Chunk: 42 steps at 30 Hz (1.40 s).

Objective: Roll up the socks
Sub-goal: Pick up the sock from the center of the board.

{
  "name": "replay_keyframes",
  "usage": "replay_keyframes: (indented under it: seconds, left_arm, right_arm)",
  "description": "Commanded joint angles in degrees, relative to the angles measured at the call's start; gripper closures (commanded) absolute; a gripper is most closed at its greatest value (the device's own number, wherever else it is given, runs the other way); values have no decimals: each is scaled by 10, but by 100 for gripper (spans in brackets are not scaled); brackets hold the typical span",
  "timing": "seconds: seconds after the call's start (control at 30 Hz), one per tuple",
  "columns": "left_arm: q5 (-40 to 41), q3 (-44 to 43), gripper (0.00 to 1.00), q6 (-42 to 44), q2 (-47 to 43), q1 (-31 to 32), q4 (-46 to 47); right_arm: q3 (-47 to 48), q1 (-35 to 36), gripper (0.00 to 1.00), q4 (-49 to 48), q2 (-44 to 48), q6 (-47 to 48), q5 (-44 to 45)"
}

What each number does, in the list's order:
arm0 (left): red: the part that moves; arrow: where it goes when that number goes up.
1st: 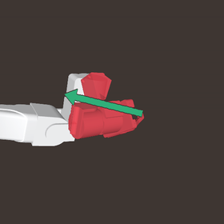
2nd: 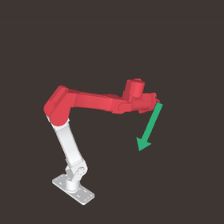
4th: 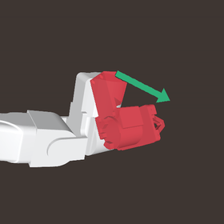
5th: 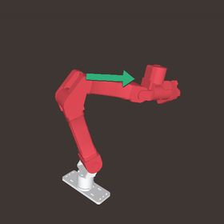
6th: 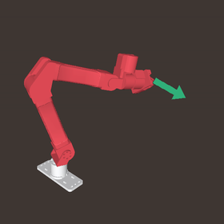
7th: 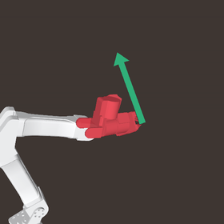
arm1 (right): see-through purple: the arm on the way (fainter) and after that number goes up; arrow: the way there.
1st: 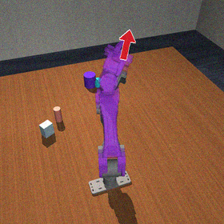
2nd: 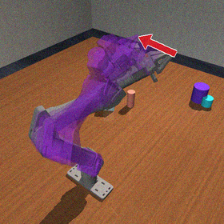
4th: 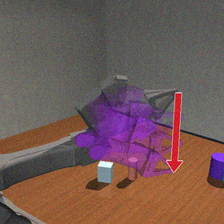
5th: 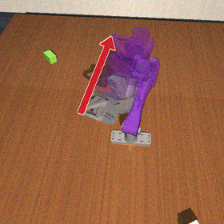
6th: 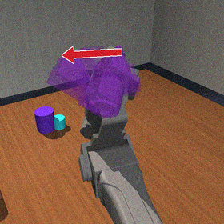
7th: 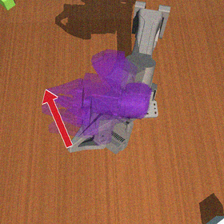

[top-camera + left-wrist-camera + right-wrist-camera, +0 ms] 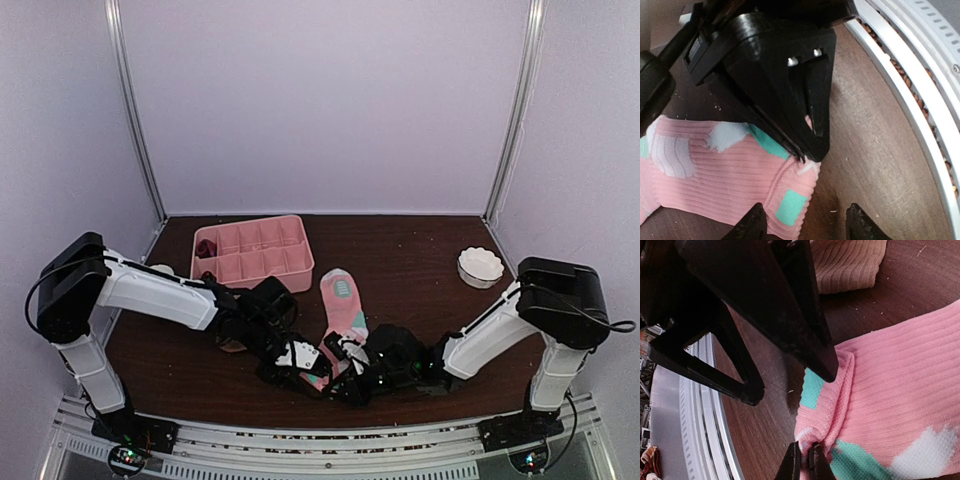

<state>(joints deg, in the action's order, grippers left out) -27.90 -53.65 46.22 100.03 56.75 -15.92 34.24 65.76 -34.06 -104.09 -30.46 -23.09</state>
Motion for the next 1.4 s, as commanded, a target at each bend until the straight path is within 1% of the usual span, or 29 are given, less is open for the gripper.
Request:
replay_keyframes:
  seconds: [0.0,0.07,0.23,0.33,0.4,0.43,0.5,0.53,0.6,0.63,0.7,0.73,0.8,0.83,0.9,0.93,1.0,1.1,1.17,1.2,1.23,1.27,1.3,1.33,1.37]
  left_arm:
    - [26,-6,49,21,24,5,41]
    - [34,-10,53,24,32,6,40]
    - [55,-12,58,30,46,6,44]
    - [65,-17,64,29,57,6,44]
    - [70,-21,70,27,64,6,44]
    - [72,-24,73,28,67,6,42]
    - [77,-29,82,28,74,7,36]
    - [78,-33,88,27,76,7,30]
    - [78,-52,97,22,87,6,6]
    - [74,-61,100,17,91,6,-10]
    - [60,-79,100,3,99,4,-36]
    - [48,-88,100,-2,101,1,-49]
    - [18,-106,100,-18,109,-6,-81]
    - [6,-115,100,-23,113,-8,-94]
    - [-15,-130,100,-33,123,-13,-122]
    - [-26,-138,100,-36,128,-15,-136]
    - [-46,-149,100,-42,137,-20,-158]
    - [-65,-162,100,-49,145,-23,-177]
    - [-70,-169,100,-56,146,-25,-181]
    - [-73,-172,100,-57,147,-25,-184]
    - [-74,-174,100,-58,148,-25,-186]
    - [-75,-177,100,-59,150,-25,-189]
    - [-74,-180,100,-61,152,-25,-190]
    - [-73,-183,100,-63,155,-25,-191]
    - [-71,-186,100,-64,158,-25,-193]
  right_arm:
    - [-32,-6,100,81,-39,-38,-29]
    - [-34,-8,100,74,-40,-42,-32]
    - [-32,-13,99,67,-45,-48,-40]
    - [-32,-14,99,64,-46,-51,-42]
    - [-32,-16,96,60,-44,-55,-42]
    - [-32,-16,93,59,-42,-56,-39]
    - [-36,-16,83,57,-29,-59,-25]
    - [-40,-16,77,52,-21,-60,-17]
    - [-48,-16,63,47,-2,-58,4]
    - [-50,-16,59,51,7,-51,16]
    - [-58,-15,56,60,26,-40,47]
    - [-68,-15,51,61,41,-35,63]
    - [-85,-13,41,58,66,-28,109]
    - [-94,-10,33,59,79,-24,126]
    - [-108,9,7,72,114,-12,204]
    - [-115,23,1,77,134,-4,247]
    - [-120,52,0,100,170,12,334]
    - [-98,86,0,179,201,12,479]
    - [-87,94,1,219,215,-19,592]
    - [-69,91,1,264,215,-59,641]
    - [-46,92,0,324,216,-105,675]
    - [-41,93,0,342,220,-128,689]
    - [-46,93,0,339,231,-146,693]
    - [-57,93,0,306,242,-147,700]
    - [-68,93,0,272,252,-118,700]
